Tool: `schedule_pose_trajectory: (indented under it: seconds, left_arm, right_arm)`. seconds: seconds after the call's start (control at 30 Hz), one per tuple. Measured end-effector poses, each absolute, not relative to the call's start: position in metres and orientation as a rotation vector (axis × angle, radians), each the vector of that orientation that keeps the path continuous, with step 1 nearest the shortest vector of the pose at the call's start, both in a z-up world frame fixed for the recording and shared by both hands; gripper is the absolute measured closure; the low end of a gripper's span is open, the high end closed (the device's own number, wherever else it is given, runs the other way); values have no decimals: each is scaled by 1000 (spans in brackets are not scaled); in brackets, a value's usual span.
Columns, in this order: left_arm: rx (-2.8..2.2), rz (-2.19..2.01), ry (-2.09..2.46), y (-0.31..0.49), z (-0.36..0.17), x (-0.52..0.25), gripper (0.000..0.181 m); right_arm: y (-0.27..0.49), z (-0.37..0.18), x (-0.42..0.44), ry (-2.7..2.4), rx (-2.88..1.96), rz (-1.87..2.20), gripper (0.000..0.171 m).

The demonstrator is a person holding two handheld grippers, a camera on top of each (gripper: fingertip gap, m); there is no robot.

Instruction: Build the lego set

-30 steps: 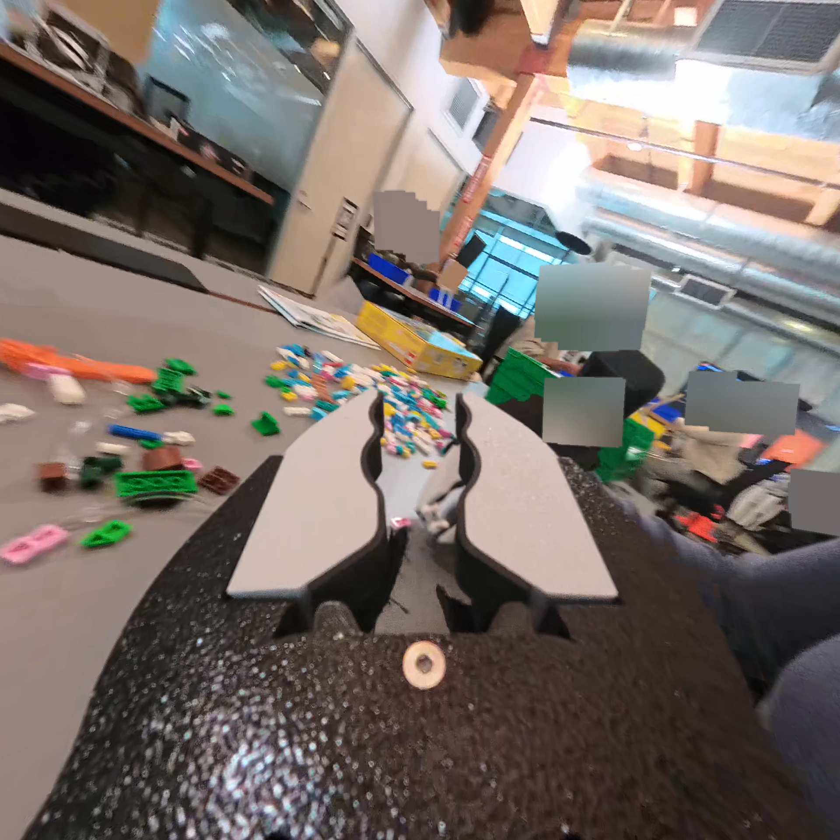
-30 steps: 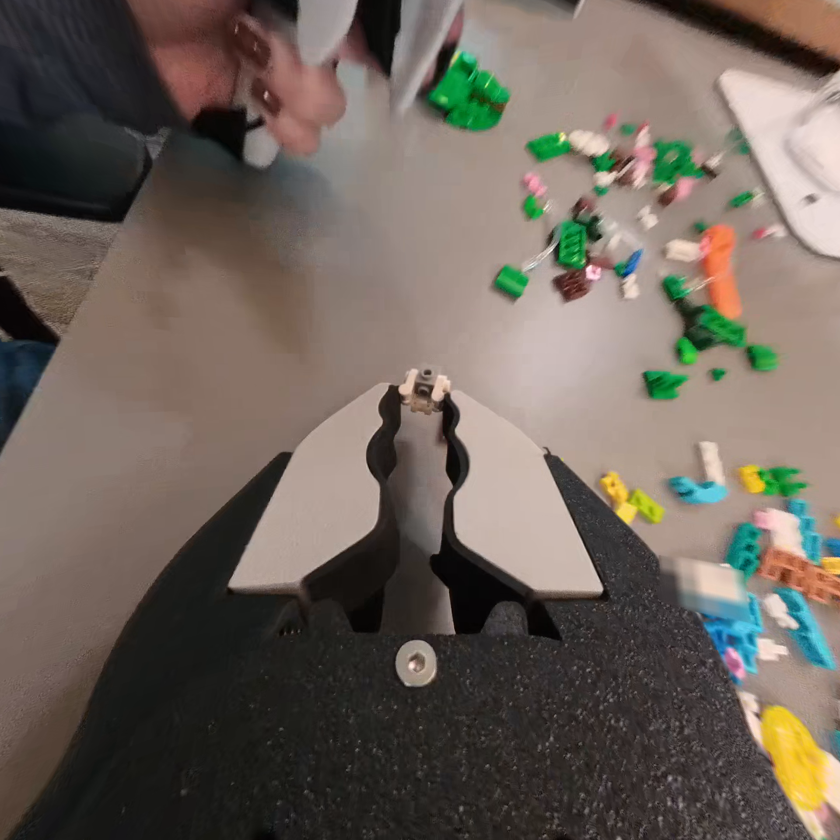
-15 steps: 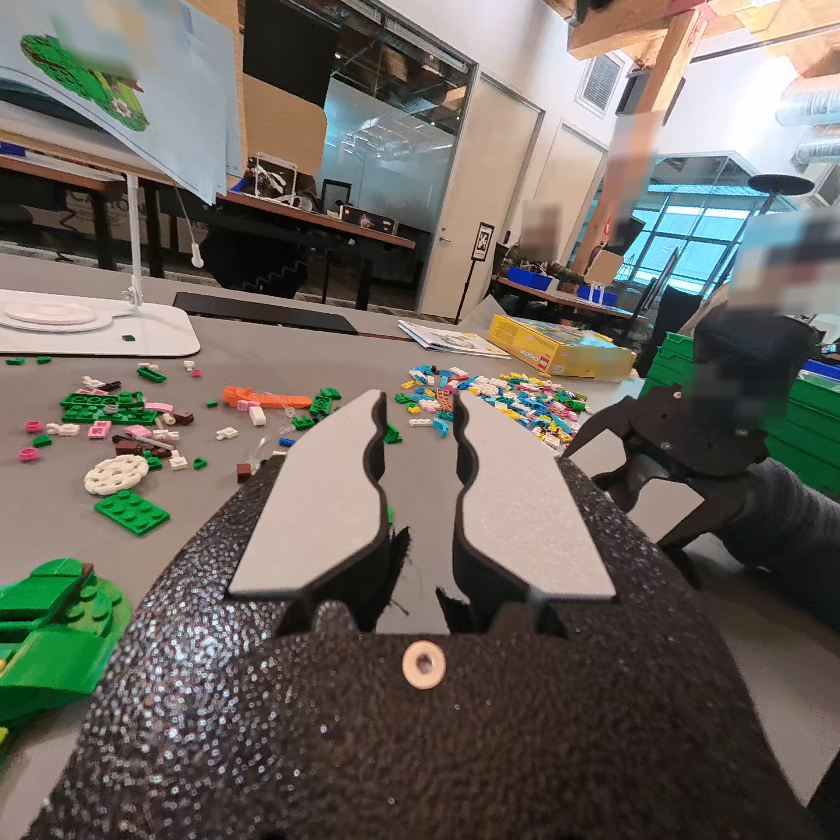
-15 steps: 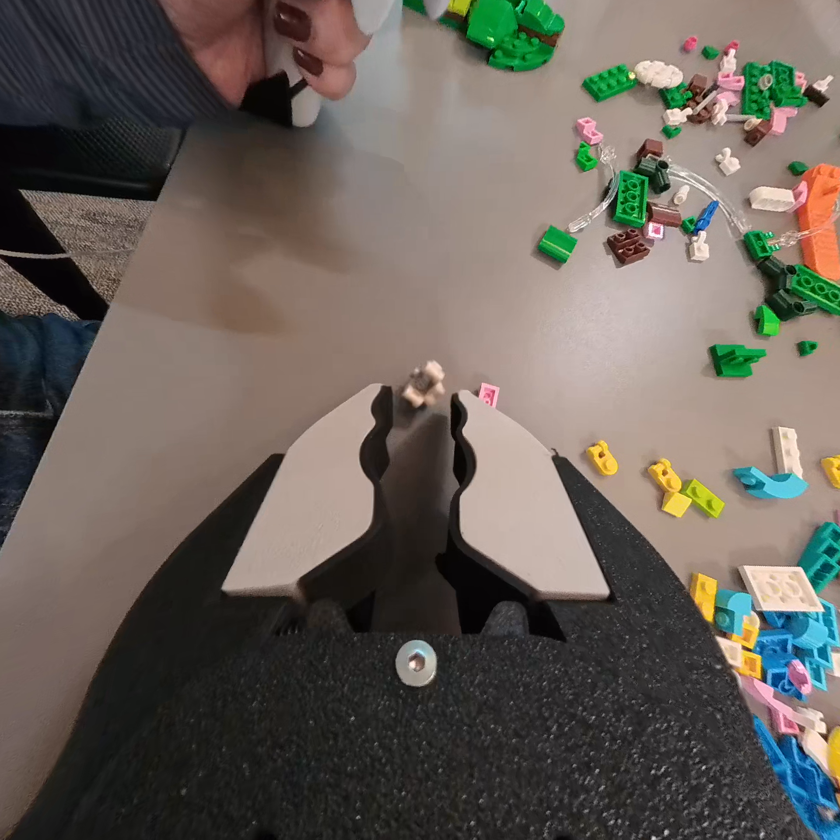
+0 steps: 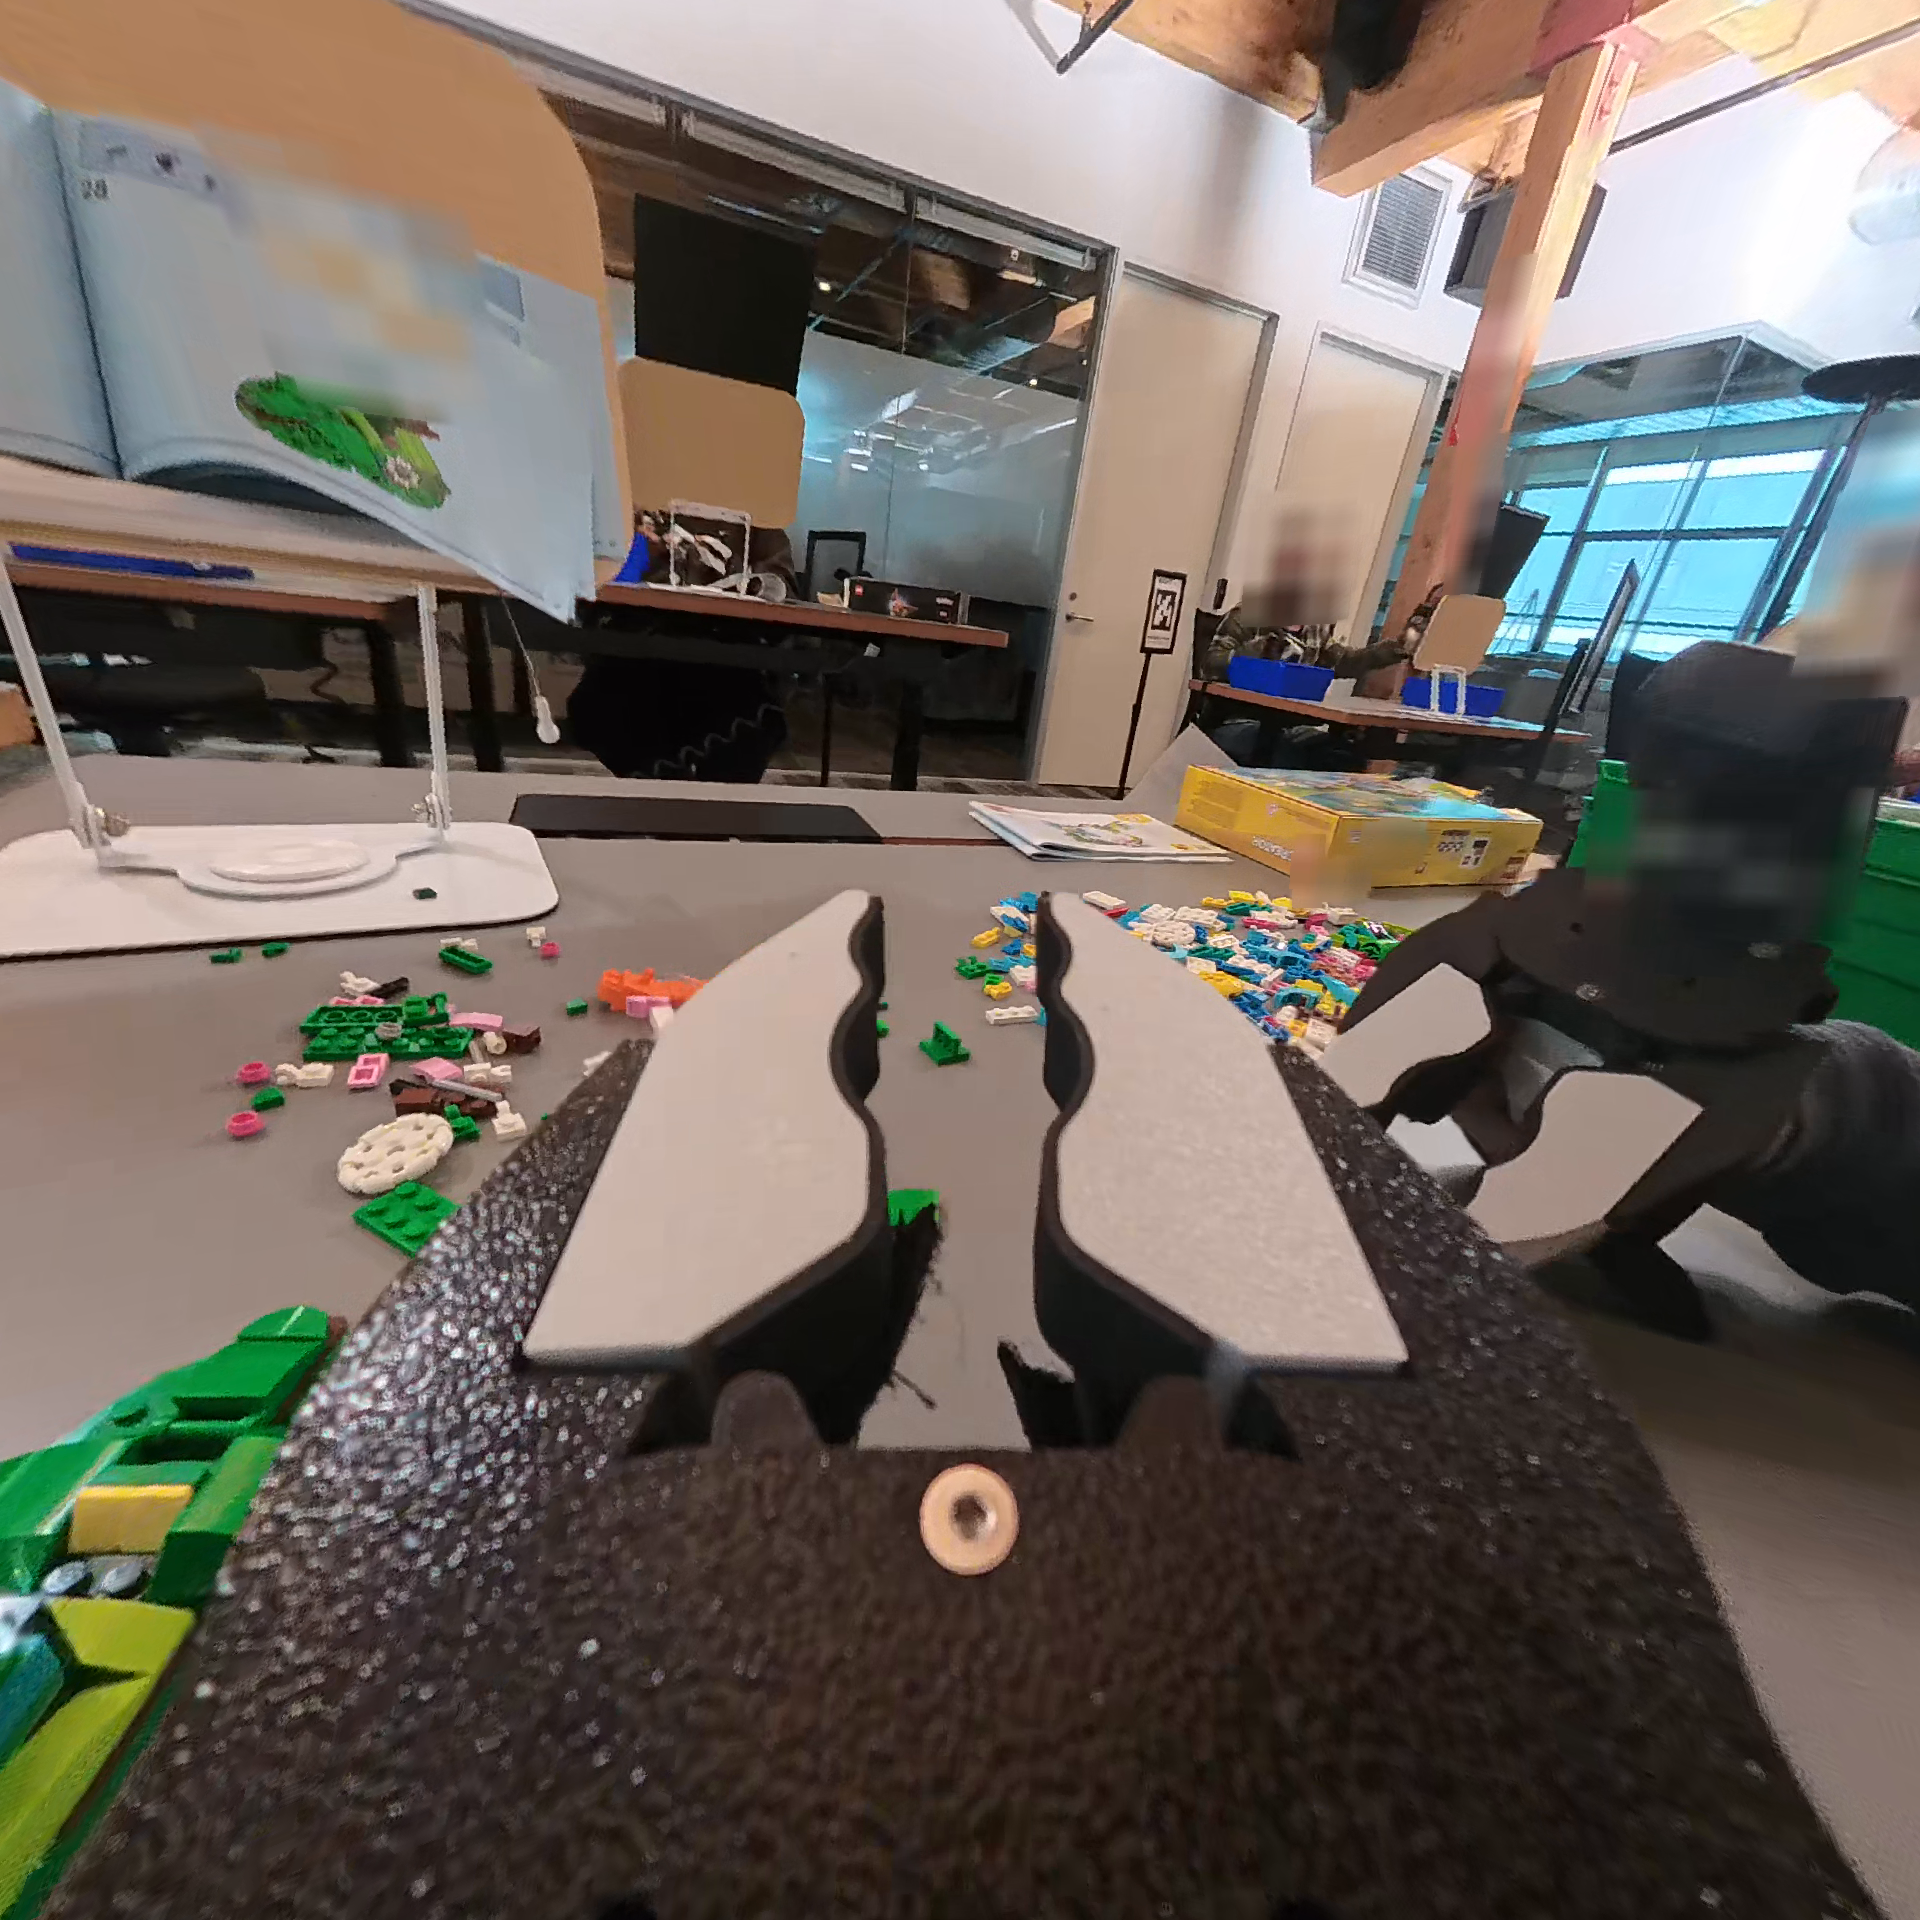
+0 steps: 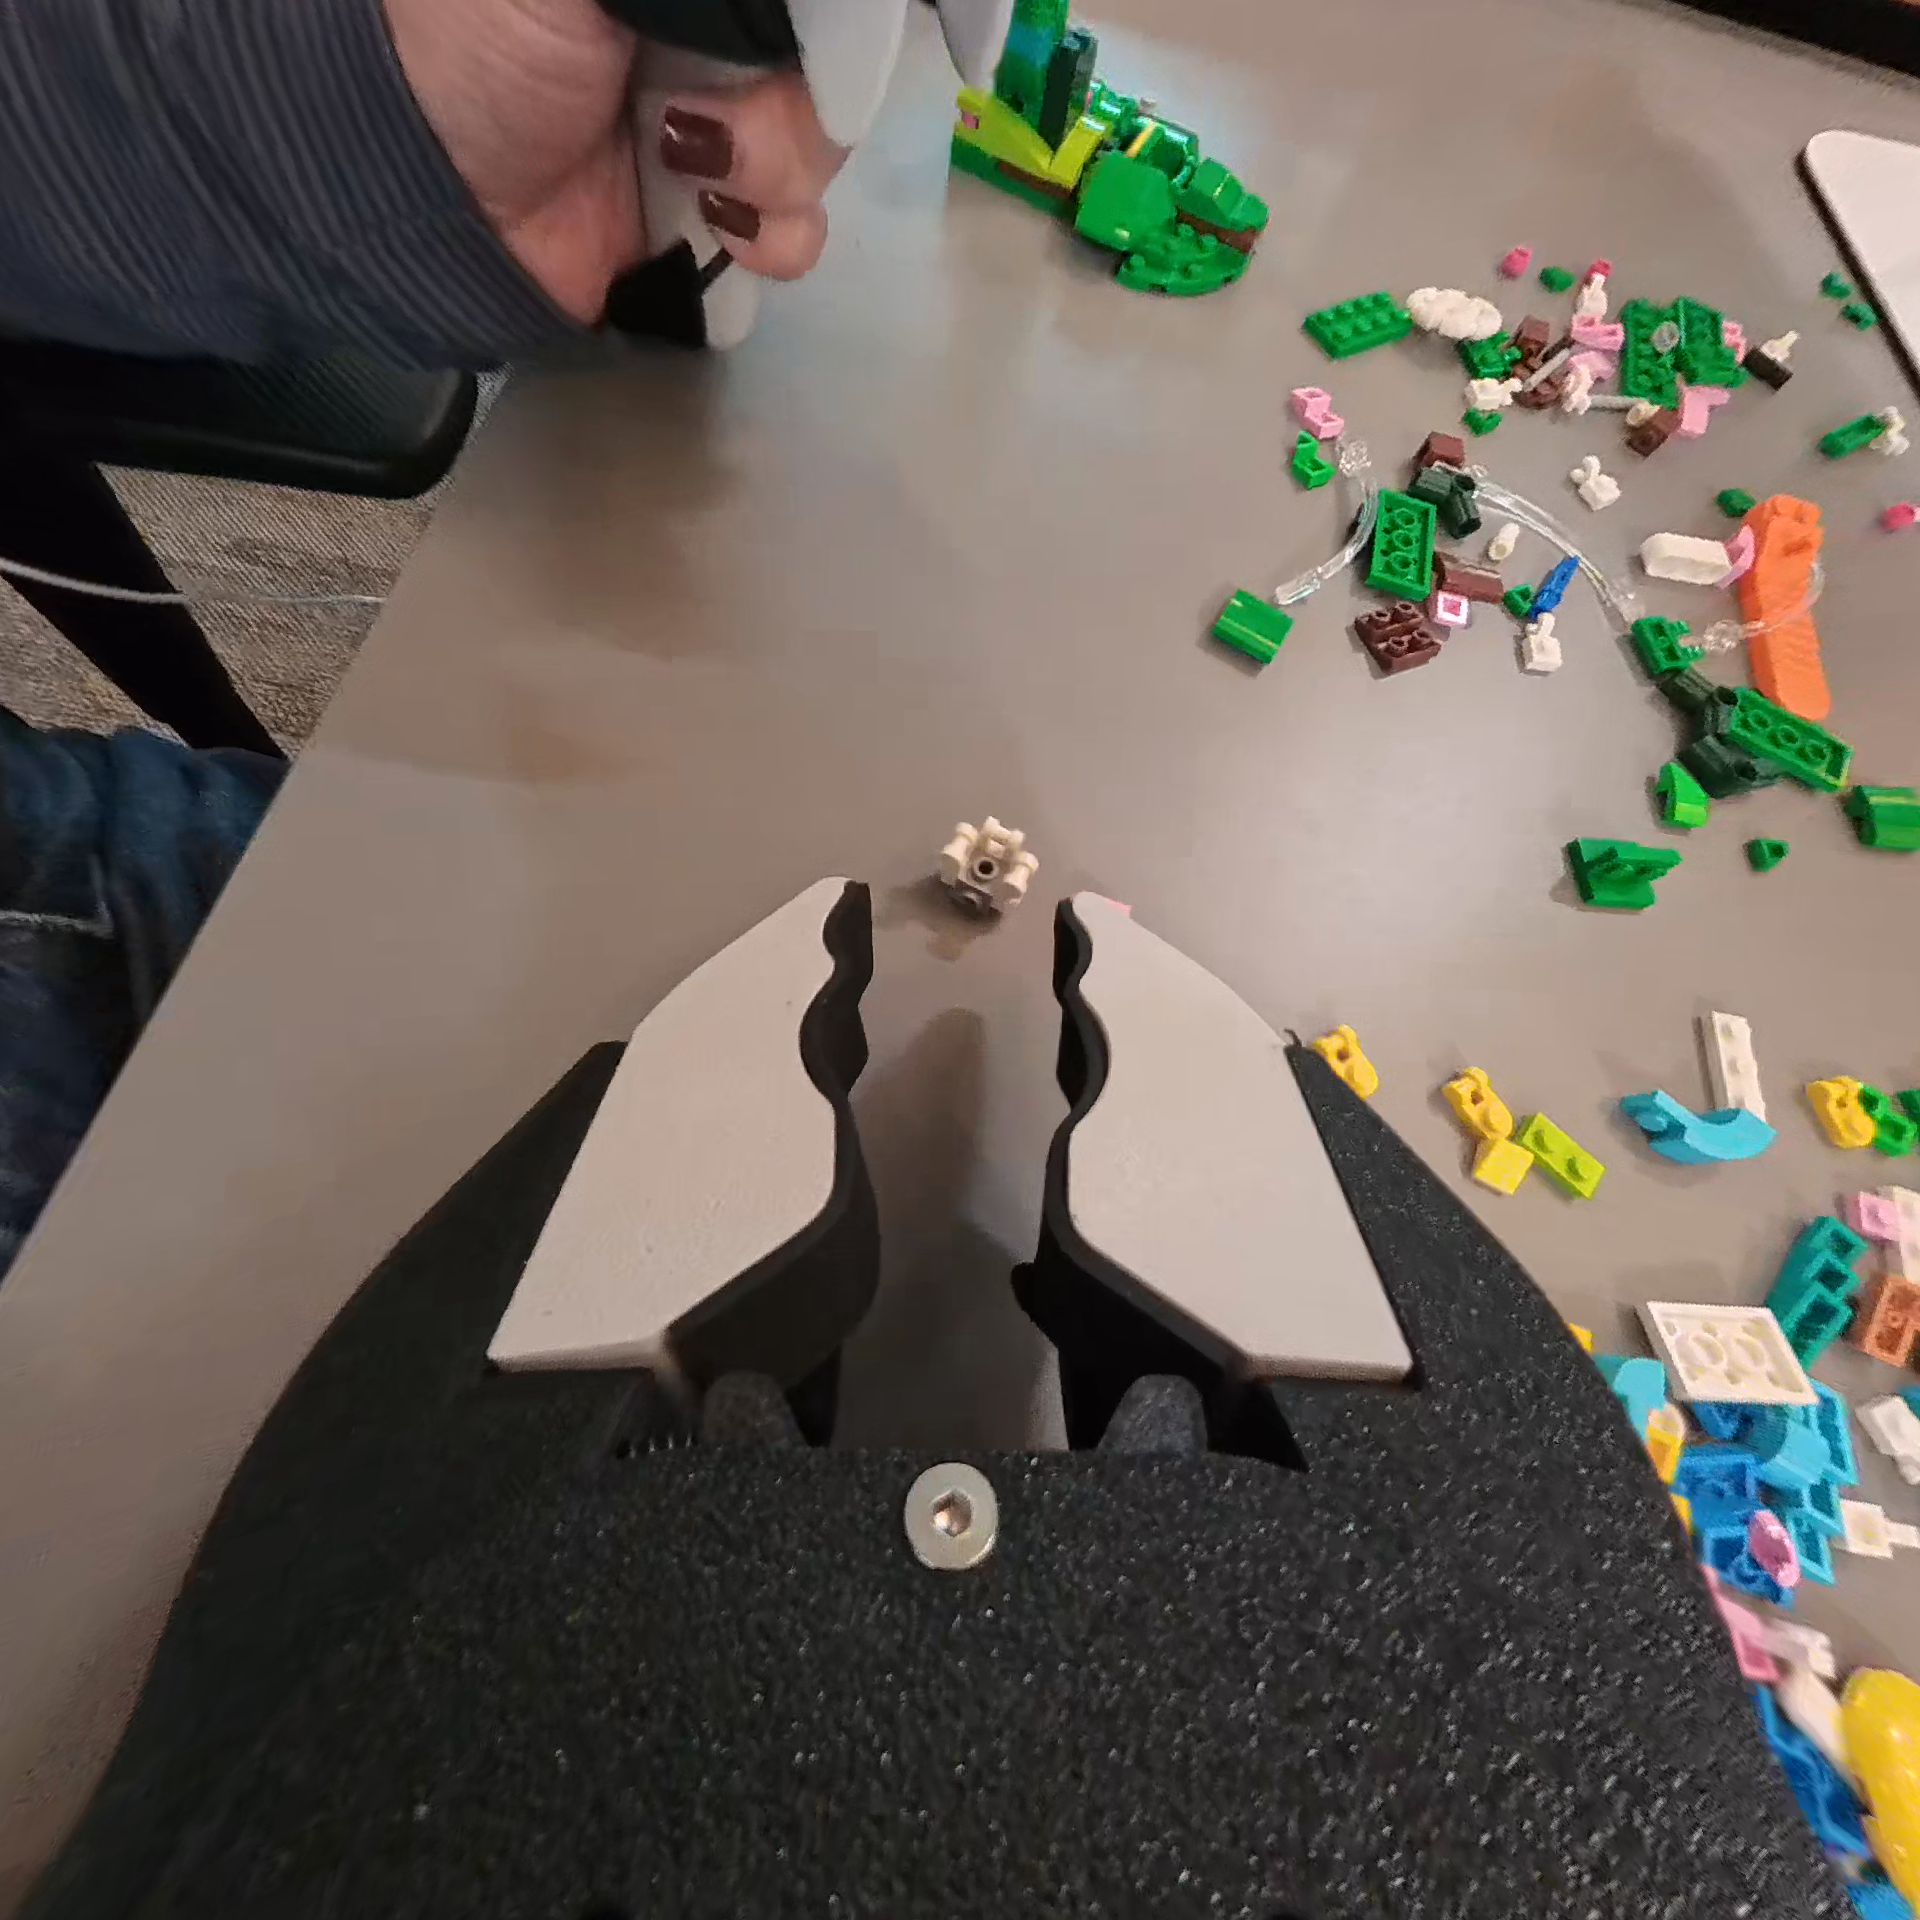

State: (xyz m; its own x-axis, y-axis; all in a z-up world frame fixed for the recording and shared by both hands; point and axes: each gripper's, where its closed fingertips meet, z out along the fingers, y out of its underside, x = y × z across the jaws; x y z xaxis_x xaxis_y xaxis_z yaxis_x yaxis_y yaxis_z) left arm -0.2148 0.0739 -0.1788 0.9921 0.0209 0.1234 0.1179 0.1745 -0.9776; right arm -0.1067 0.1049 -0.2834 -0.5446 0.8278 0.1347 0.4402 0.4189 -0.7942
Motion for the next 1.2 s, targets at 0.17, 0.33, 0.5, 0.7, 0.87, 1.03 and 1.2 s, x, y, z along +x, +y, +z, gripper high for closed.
schedule_pose_trajectory:
  seconds: [0.17, 0.33, 0.5, 0.7, 0.87, 1.03, 1.2]
  left_arm:
    - [-1365, -6, -88, 63, -172, -209, 155]
    - [-1365, -17, -103, 50, -172, -205, 155]
    - [-1361, -59, -204, 23, -177, -207, 153]
    - [-1344, -31, -266, -18, -176, -200, 150]
    - [-1405, 37, -186, -43, -183, -177, 150]
    - [-1545, 24, -2, -64, -204, -128, 150]
    - [-1635, 38, 166, -88, -221, -82, 151]
  right_arm:
    - [104, -278, -113, -2106, -1028, 952, 138]
    - [122, -257, -124, -1871, -946, 816, 139]
    - [153, -207, -119, -1438, -865, 665, 139]
    - [176, -203, -110, -1305, -916, 565, 140]
    - [193, -213, -106, -1284, -996, 523, 142]
    - [205, -217, -103, -1253, -1047, 438, 142]
    - [226, -222, -99, -1217, -1095, 262, 143]
